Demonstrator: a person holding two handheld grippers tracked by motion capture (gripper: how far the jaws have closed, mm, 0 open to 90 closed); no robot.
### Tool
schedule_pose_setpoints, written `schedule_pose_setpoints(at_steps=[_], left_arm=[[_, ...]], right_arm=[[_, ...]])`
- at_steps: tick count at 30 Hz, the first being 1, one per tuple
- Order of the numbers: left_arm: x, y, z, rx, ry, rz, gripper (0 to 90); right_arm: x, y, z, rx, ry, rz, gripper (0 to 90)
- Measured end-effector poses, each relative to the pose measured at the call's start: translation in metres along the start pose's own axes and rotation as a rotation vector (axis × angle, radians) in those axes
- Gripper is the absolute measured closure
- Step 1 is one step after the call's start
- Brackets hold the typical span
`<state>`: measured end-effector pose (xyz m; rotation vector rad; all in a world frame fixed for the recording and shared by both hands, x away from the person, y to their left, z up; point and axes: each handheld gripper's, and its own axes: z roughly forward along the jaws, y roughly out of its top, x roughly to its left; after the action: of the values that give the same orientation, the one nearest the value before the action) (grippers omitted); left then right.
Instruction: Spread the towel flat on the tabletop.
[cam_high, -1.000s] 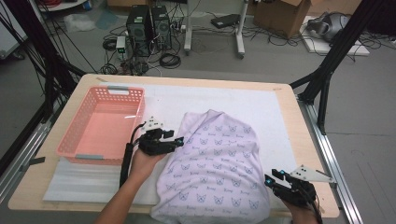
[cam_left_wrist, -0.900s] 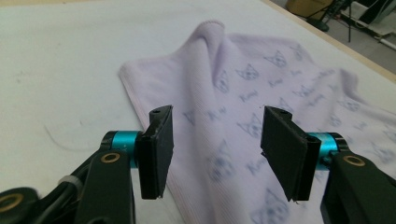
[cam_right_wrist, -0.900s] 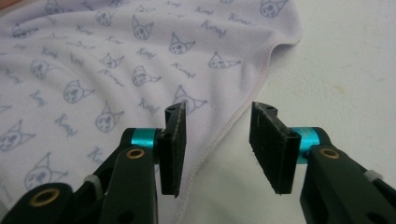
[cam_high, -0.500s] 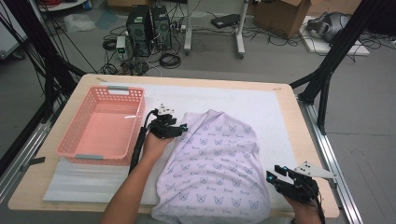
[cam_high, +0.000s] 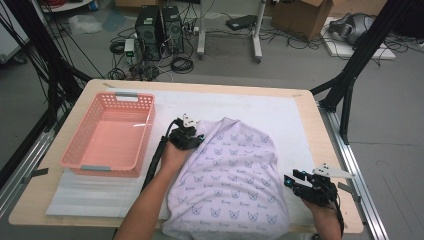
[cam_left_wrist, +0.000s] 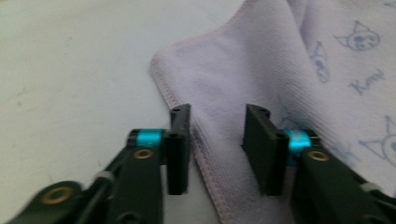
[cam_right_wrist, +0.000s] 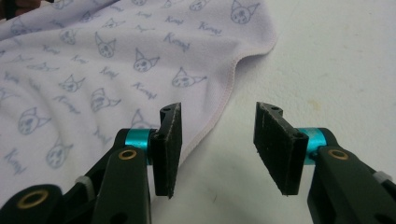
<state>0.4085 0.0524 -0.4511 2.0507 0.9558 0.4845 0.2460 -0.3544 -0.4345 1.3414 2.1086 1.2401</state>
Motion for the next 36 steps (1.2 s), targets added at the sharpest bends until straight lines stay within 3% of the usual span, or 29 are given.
schedule_pose_setpoints(at_steps=[2, 4, 6, 10, 13, 15, 18, 22, 26, 29, 30, 36], left_arm=[[-0.004, 0.001, 0.0, 0.008, 0.006, 0.011, 85.1], [-0.002, 0.001, -0.001, 0.011, 0.021, -0.043, 86.5], [0.005, 0.001, -0.005, 0.026, 0.095, -0.095, 86.7], [0.024, -0.001, -0.018, 0.03, 0.179, -0.156, 86.6], [0.033, -0.004, -0.027, 0.01, 0.193, -0.197, 86.2], [0.035, -0.006, -0.03, 0.004, 0.2, -0.2, 85.9], [0.037, -0.01, -0.031, -0.006, 0.188, -0.224, 84.3], [0.036, -0.014, -0.032, -0.019, 0.128, -0.28, 58.6], [0.031, -0.011, -0.036, -0.048, 0.084, -0.268, 51.3], [0.029, -0.009, -0.039, -0.082, 0.059, -0.26, 51.2], [0.029, -0.009, -0.04, -0.082, 0.053, -0.252, 51.0], [0.026, -0.011, -0.038, -0.065, -0.01, -0.224, 50.0]], right_arm=[[-0.002, 0.004, 0.006, 0.004, 0.004, 0.001, 50.9], [-0.003, 0.008, 0.013, 0.009, 0.007, 0.005, 51.0], [-0.005, 0.012, 0.019, 0.012, 0.006, 0.012, 51.0], [-0.012, 0.021, 0.029, 0.011, -0.023, 0.022, 51.1], [-0.019, 0.03, 0.038, 0.017, -0.058, 0.03, 50.8], [-0.021, 0.038, 0.045, 0.031, -0.057, 0.029, 50.6], [-0.017, 0.047, 0.058, 0.051, -0.051, 0.004, 50.8], [-0.01, 0.057, 0.073, 0.053, -0.028, -0.026, 50.6], [-0.006, 0.058, 0.091, 0.092, -0.013, -0.039, 50.8], [-0.001, 0.054, 0.1, 0.152, 0.009, -0.07, 66.0], [0.001, 0.053, 0.098, 0.146, 0.002, -0.089, 83.1], [0.008, 0.047, 0.073, 0.127, 0.111, -0.14, 86.2]])
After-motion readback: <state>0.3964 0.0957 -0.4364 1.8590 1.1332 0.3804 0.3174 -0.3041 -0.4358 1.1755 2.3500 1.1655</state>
